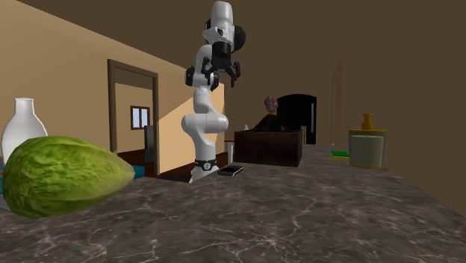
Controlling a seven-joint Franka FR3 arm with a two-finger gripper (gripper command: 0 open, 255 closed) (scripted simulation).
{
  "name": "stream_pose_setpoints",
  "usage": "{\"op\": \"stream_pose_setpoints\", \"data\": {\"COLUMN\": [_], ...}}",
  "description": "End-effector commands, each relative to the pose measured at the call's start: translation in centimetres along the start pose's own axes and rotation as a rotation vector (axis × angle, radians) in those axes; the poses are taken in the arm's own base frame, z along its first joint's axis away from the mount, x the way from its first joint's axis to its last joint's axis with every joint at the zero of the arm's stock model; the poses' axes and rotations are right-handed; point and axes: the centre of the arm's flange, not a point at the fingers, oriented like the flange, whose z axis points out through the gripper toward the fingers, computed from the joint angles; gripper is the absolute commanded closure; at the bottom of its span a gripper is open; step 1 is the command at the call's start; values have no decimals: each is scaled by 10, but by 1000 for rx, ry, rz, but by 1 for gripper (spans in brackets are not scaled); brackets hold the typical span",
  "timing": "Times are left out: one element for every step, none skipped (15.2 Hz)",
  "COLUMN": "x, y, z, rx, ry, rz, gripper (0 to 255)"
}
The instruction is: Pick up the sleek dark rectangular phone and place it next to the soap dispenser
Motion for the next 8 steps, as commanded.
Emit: {"op": "stream_pose_setpoints", "data": {"x": [0, 1, 2, 3, 4, 6, 7, 8], "y": [0, -3, -5, -8, -11, -13, -16, -18], "z": [0, 13, 26, 39, 52, 65, 78, 91], "rx": [0, -2, -4, -6, -8, -10, -12, -15], "ry": [0, 2, 4, 5, 7, 9, 11, 13], "rz": [0, 23, 45, 68, 90, 113, 136, 158], "gripper": [0, 0, 0, 0, 0, 0, 0, 0]}}
